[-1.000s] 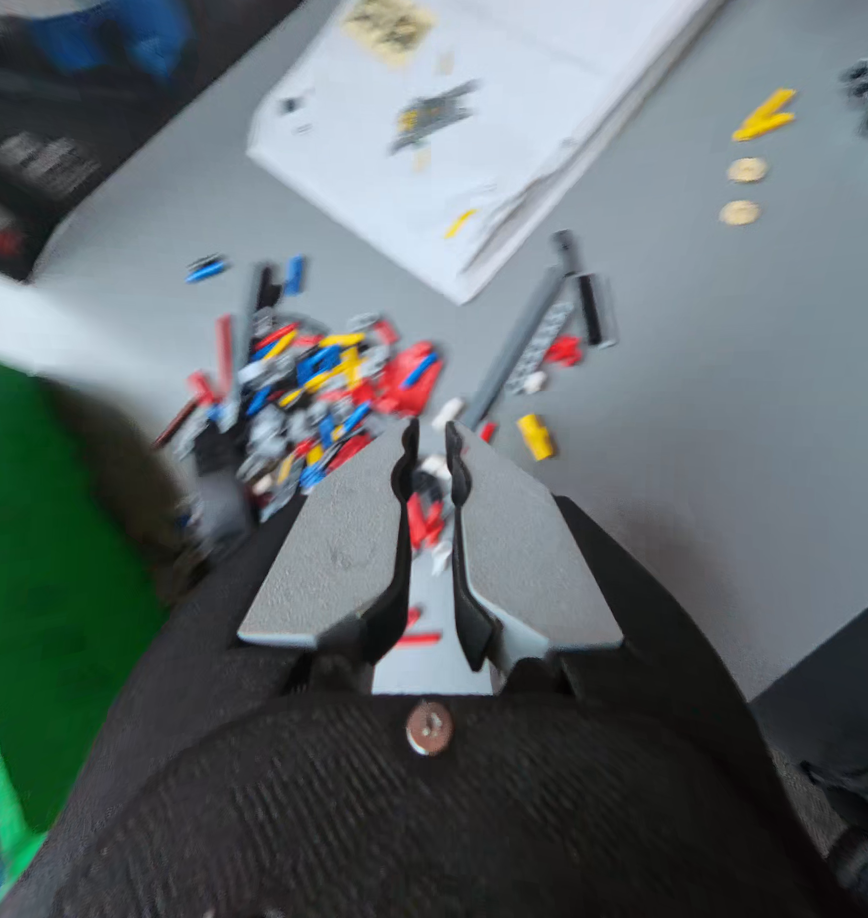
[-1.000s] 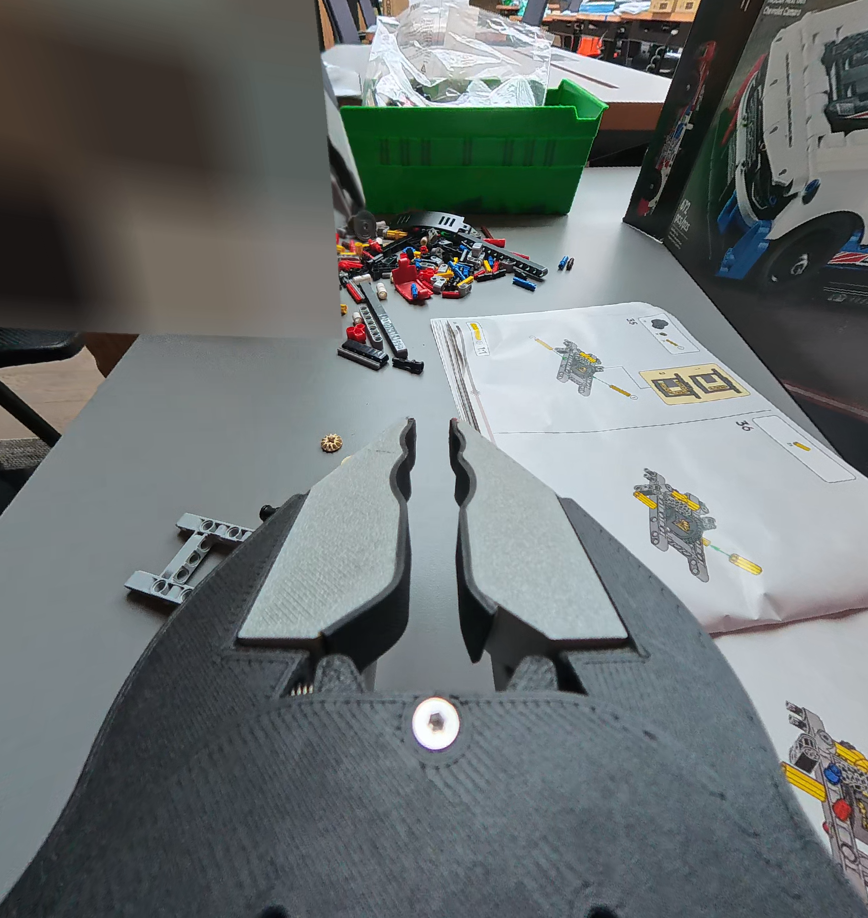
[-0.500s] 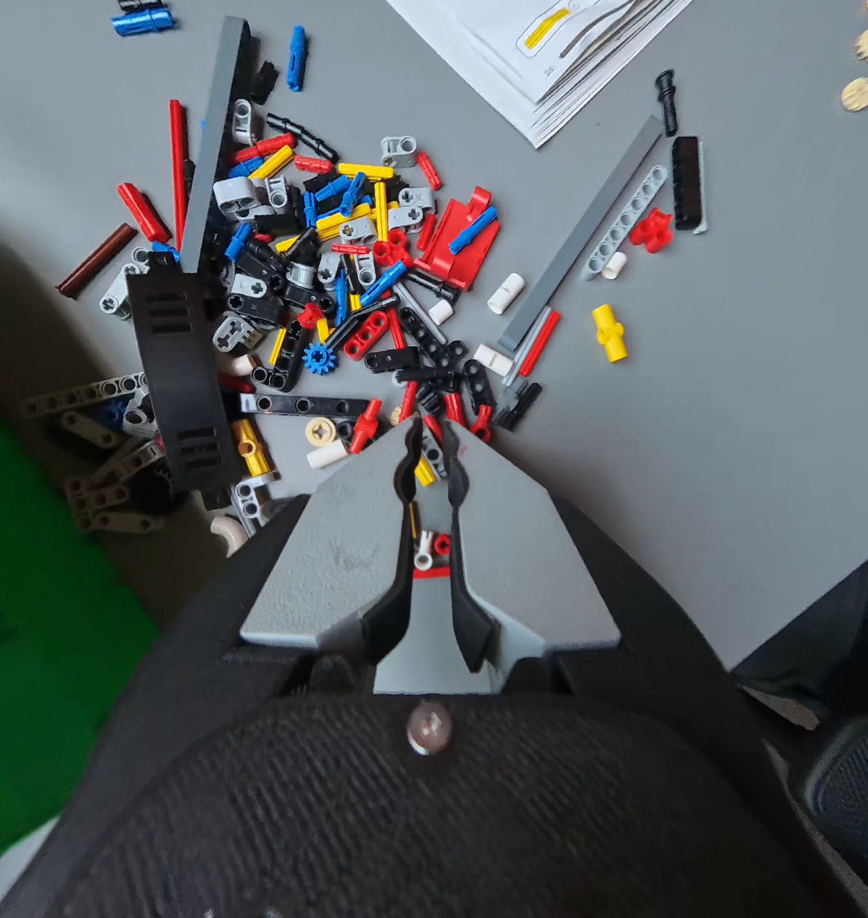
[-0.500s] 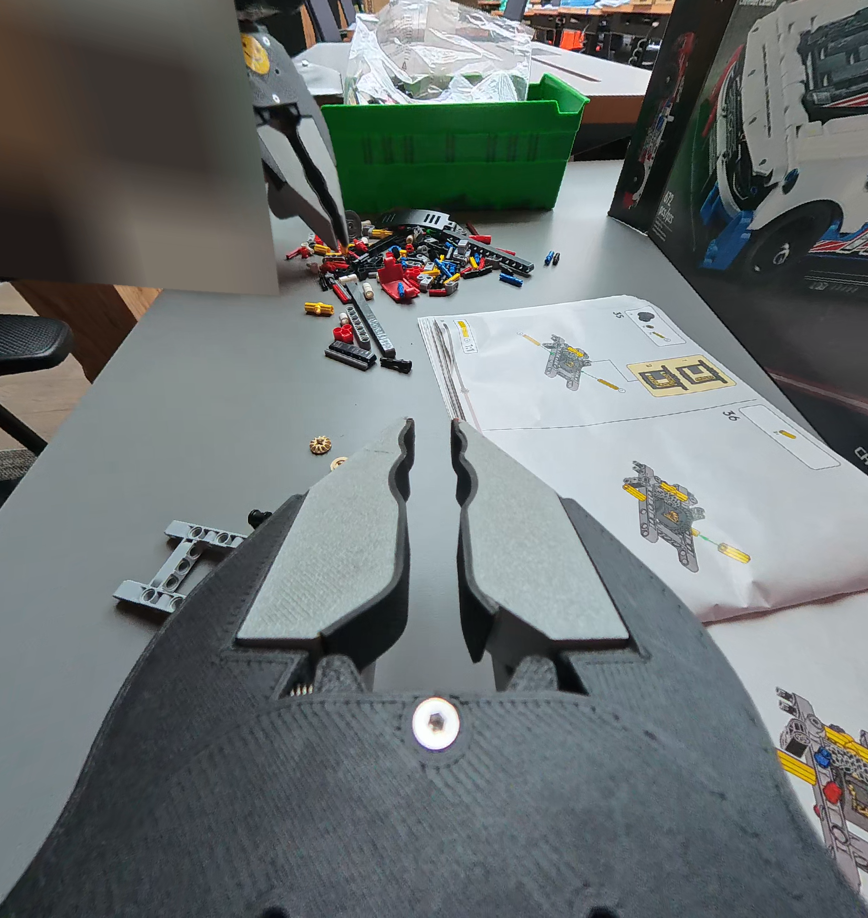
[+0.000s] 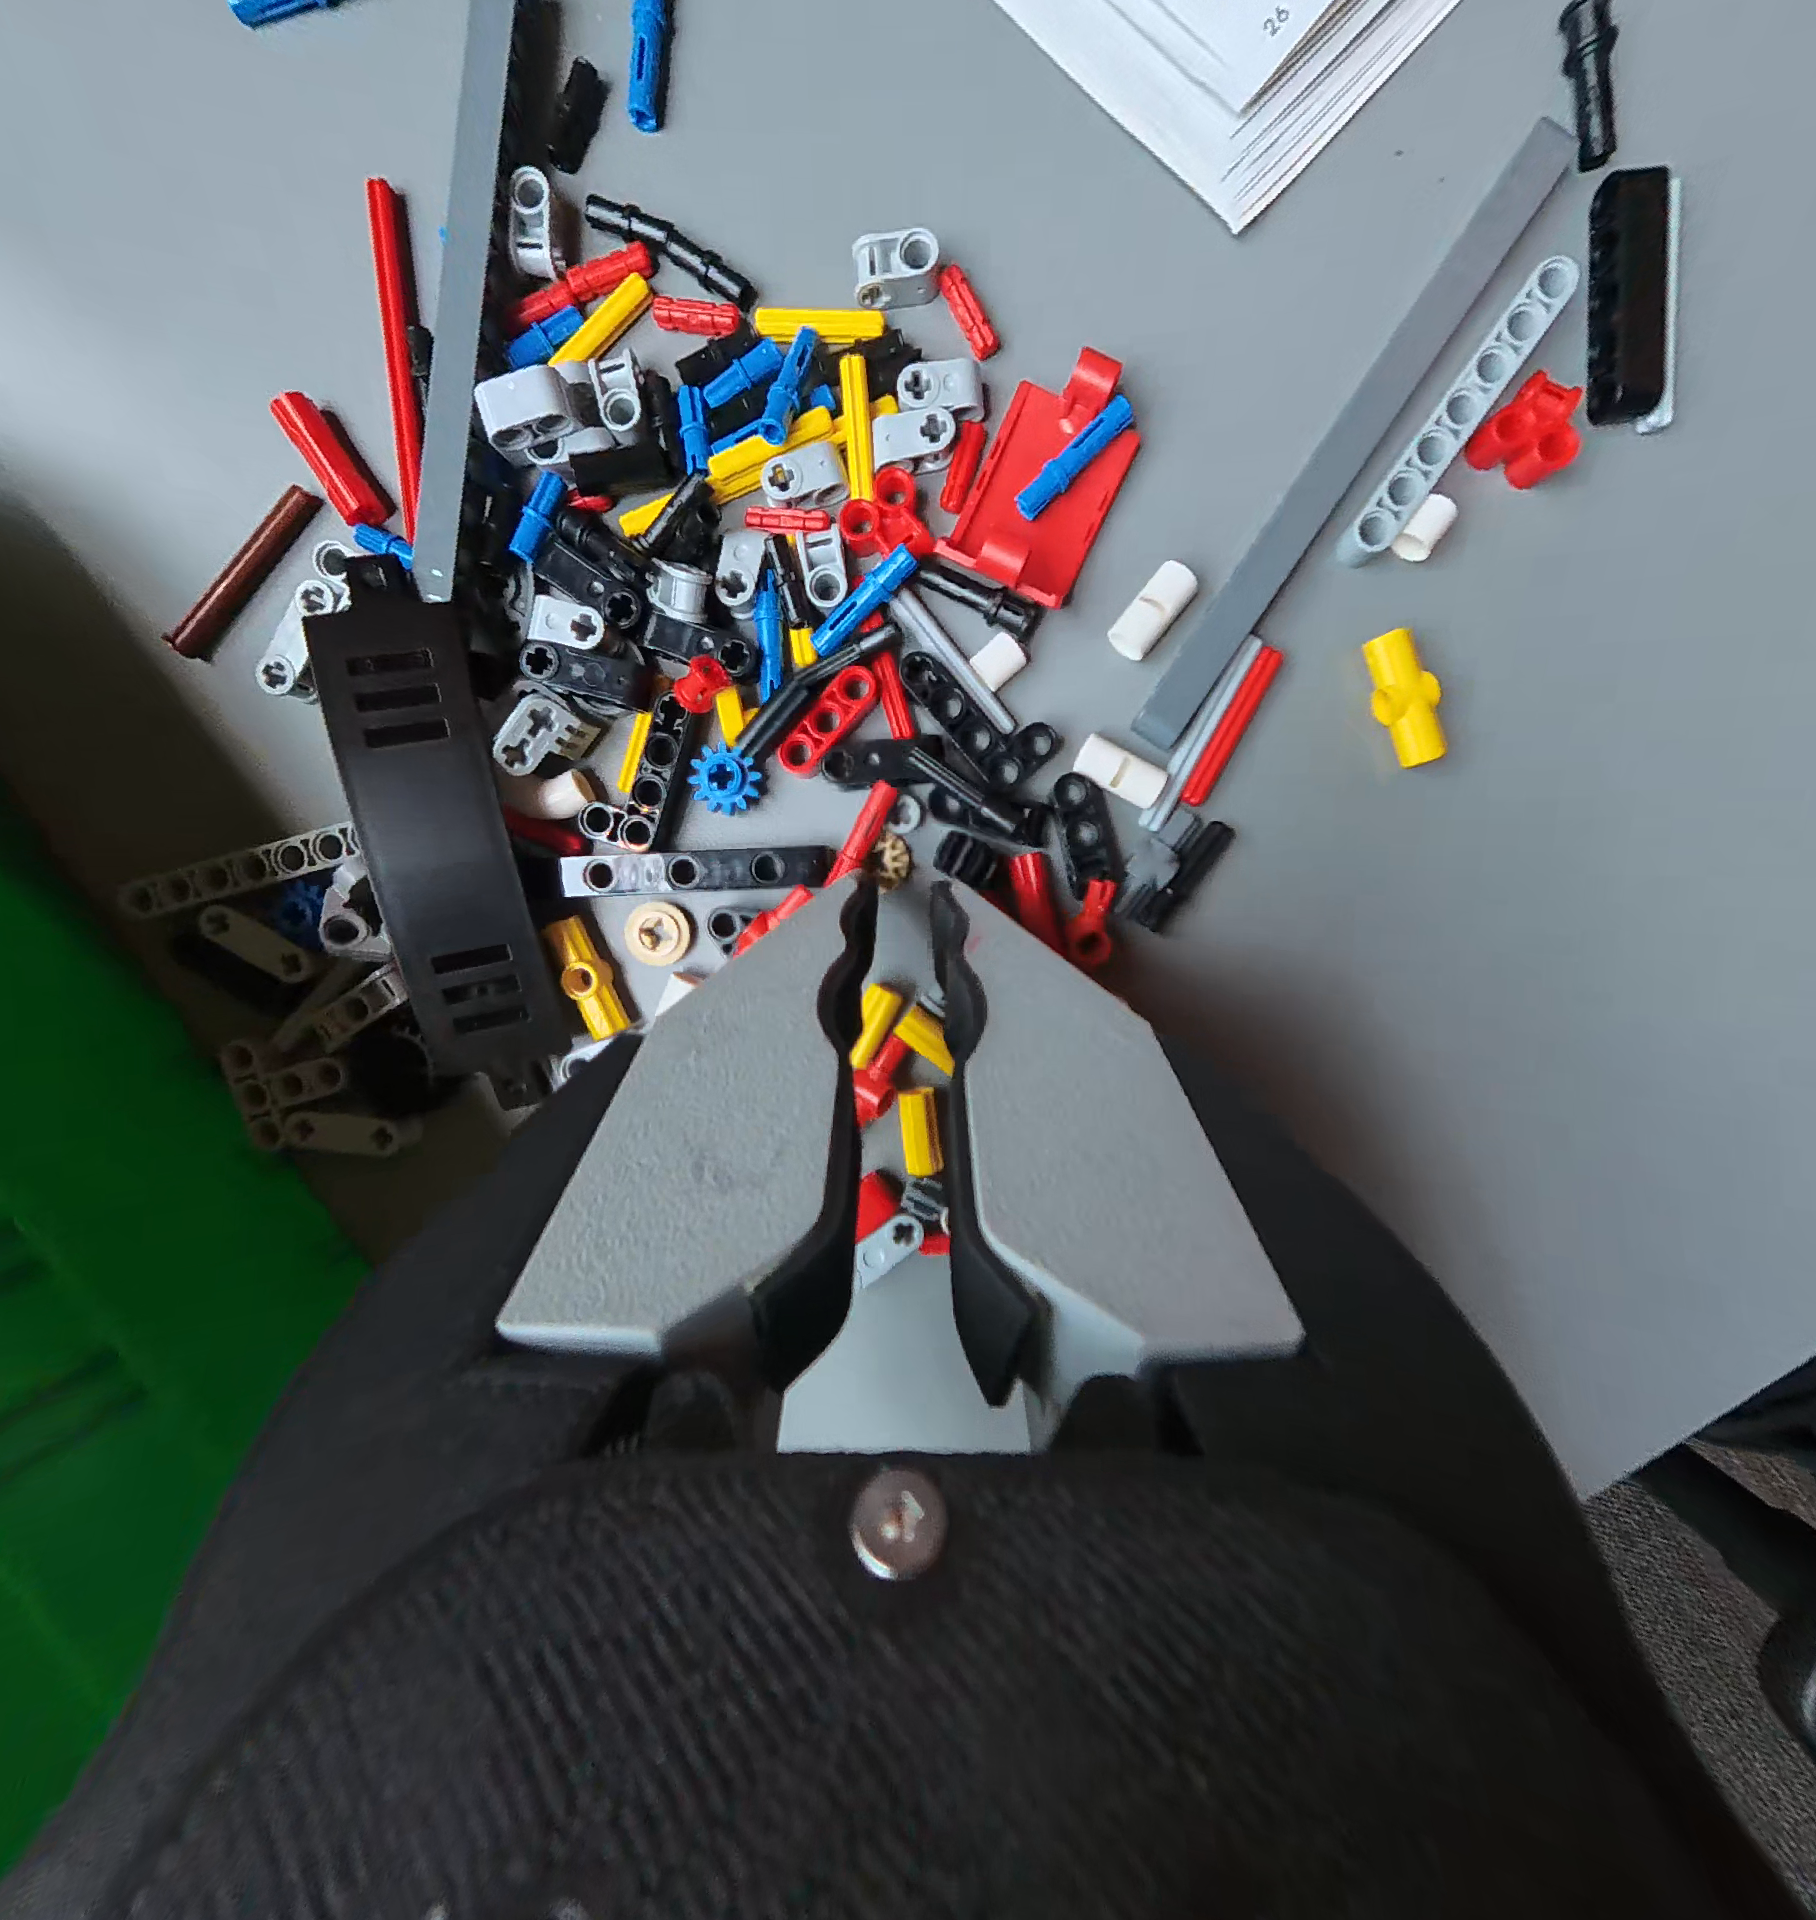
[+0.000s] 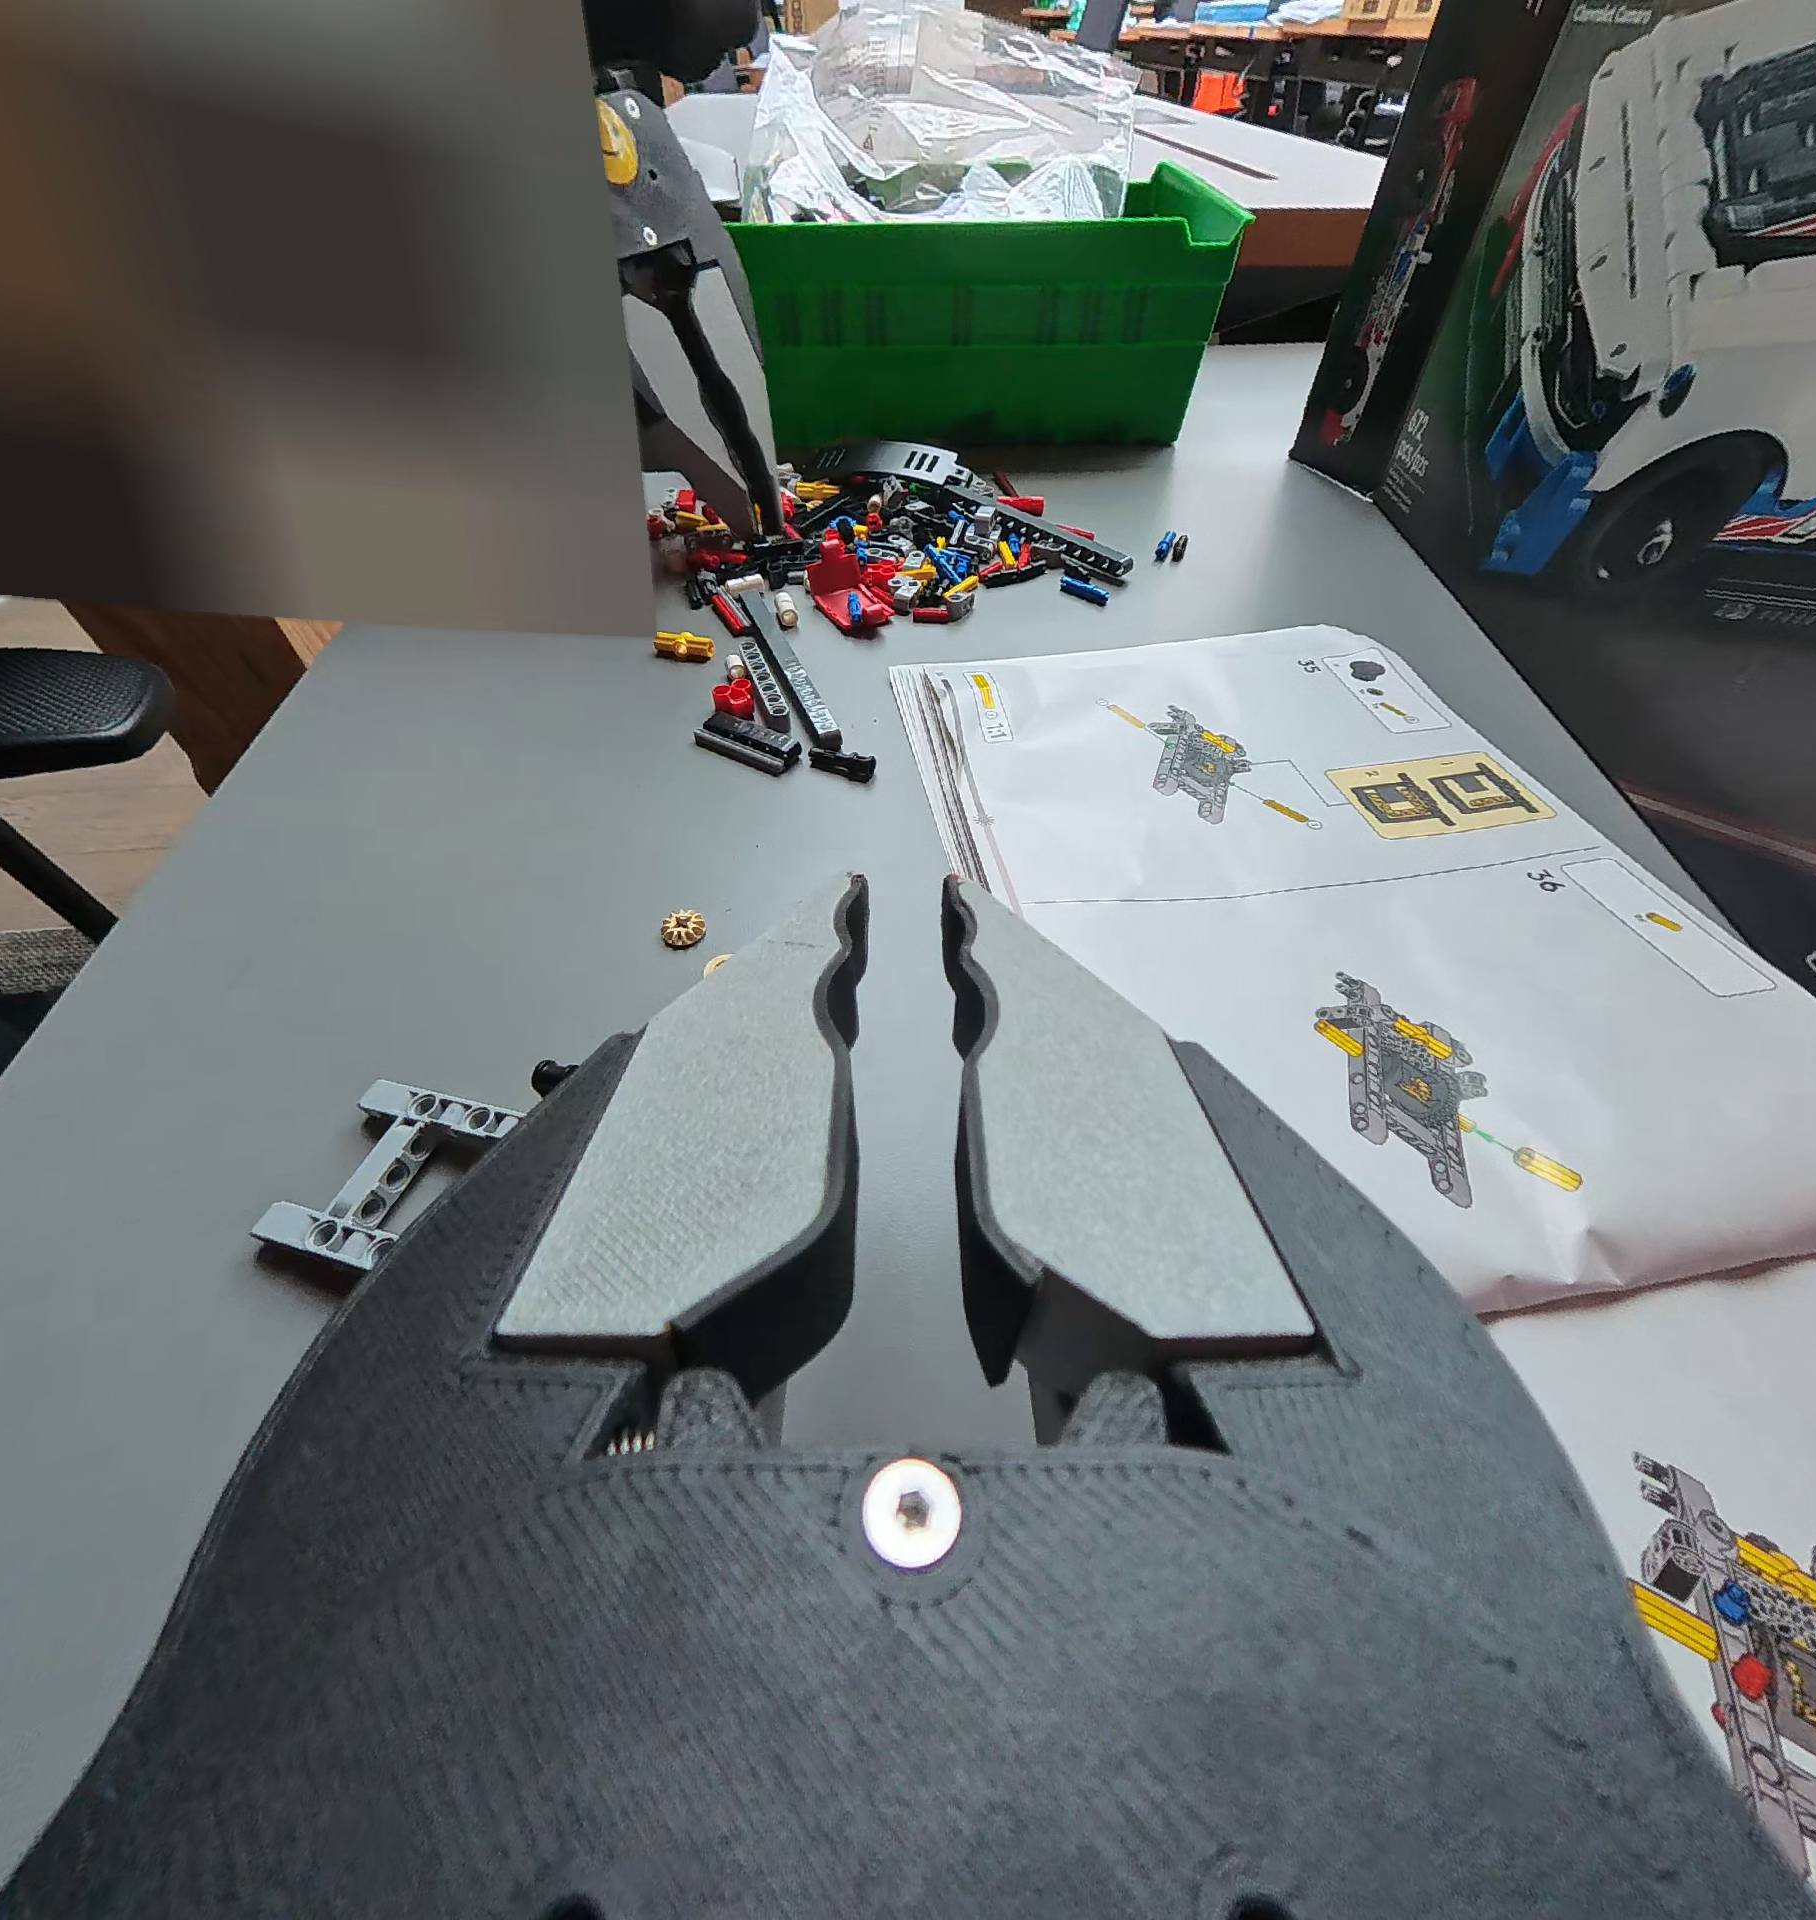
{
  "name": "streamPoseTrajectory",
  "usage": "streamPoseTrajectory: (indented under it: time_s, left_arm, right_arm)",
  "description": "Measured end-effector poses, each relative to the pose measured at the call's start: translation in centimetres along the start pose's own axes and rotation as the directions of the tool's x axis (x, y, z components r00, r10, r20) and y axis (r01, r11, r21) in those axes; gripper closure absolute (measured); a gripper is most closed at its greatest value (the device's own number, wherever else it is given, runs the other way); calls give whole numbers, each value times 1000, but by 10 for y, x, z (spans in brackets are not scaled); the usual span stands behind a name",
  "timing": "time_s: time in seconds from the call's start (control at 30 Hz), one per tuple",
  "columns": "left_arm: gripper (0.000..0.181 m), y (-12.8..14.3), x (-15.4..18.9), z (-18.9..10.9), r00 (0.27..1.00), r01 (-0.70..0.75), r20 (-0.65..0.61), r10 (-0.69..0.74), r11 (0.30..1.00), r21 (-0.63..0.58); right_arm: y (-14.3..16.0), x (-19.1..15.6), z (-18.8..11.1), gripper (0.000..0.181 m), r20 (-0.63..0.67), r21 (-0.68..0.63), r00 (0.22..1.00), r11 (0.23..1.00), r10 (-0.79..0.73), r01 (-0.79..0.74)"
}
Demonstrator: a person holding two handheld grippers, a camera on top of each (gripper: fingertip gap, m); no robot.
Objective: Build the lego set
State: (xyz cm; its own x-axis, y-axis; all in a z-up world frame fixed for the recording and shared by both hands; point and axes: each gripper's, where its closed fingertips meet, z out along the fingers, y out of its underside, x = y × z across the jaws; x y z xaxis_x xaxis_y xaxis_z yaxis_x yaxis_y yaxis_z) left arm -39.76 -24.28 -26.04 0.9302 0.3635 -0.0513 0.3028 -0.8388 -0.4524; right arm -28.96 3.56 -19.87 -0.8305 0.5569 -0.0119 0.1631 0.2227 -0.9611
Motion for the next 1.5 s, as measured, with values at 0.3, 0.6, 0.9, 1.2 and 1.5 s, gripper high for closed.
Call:
streamPoseTrajectory:
  time_s: [0.3,0.6,0.9,1.2,1.5]
  left_arm:
    - [171,-10,-1,-1,999,-35,3,35,999,33]
    - [171,-6,-1,5,1000,-24,-14,24,1000,18]
    - [170,-3,-5,2,1000,-25,-5,25,1000,10]
    - [171,5,-8,-1,1000,-16,2,16,1000,-2]
    - [171,3,-9,4,1000,-21,-16,21,1000,-12]
  right_arm:
    - [0,0,0,171,1,-2,1000,1000,3,-3]
    - [0,0,0,171,3,-1,1000,1000,4,-4]
    - [0,-1,0,172,8,-3,1000,1000,5,-5]
    - [0,-1,0,173,8,-3,1000,1000,4,-4]
    - [0,-1,0,173,8,-2,1000,1000,3,-3]
